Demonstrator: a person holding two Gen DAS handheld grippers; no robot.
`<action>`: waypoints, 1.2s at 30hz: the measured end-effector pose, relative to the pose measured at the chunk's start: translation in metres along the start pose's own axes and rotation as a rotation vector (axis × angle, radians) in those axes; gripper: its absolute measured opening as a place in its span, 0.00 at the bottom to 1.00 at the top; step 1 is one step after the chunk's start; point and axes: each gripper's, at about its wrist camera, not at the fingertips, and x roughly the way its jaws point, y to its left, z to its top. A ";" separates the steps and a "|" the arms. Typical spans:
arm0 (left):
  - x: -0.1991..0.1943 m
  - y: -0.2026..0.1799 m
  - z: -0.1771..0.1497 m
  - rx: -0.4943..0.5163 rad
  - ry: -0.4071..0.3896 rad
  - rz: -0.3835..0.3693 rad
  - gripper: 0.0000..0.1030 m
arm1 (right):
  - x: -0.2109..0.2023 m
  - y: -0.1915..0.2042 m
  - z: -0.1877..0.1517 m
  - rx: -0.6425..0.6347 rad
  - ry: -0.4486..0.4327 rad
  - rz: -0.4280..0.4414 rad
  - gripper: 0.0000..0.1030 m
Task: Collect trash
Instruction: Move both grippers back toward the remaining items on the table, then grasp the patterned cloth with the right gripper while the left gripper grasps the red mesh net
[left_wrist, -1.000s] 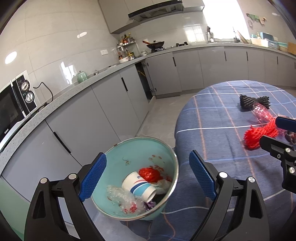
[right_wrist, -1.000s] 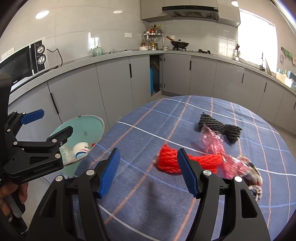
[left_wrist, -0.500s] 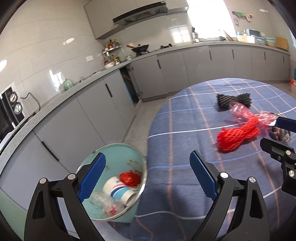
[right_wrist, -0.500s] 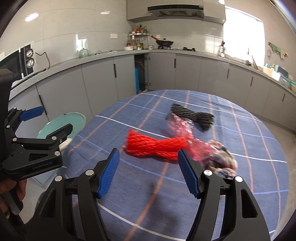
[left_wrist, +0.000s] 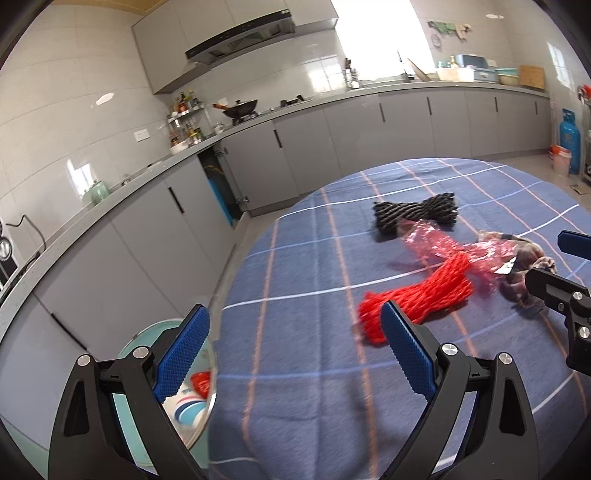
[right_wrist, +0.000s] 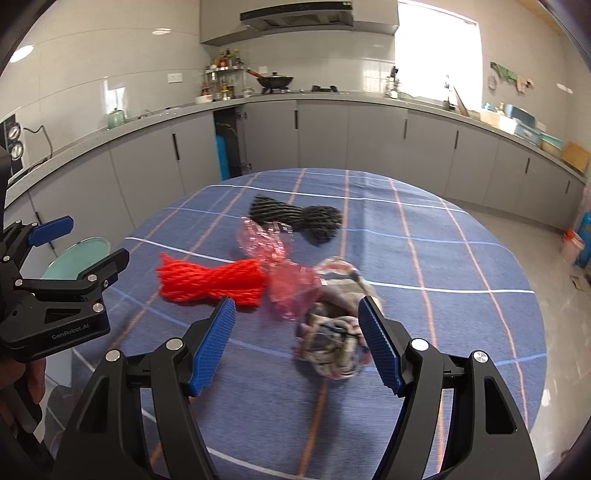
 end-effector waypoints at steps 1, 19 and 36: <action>0.002 -0.004 0.002 0.005 0.000 -0.007 0.89 | 0.001 -0.003 0.000 0.004 0.004 -0.011 0.66; 0.043 -0.046 0.013 0.053 0.070 -0.106 0.89 | 0.026 -0.036 -0.005 0.055 0.110 -0.108 0.65; 0.065 -0.058 0.005 0.102 0.182 -0.264 0.38 | 0.046 -0.040 -0.009 0.075 0.217 -0.052 0.36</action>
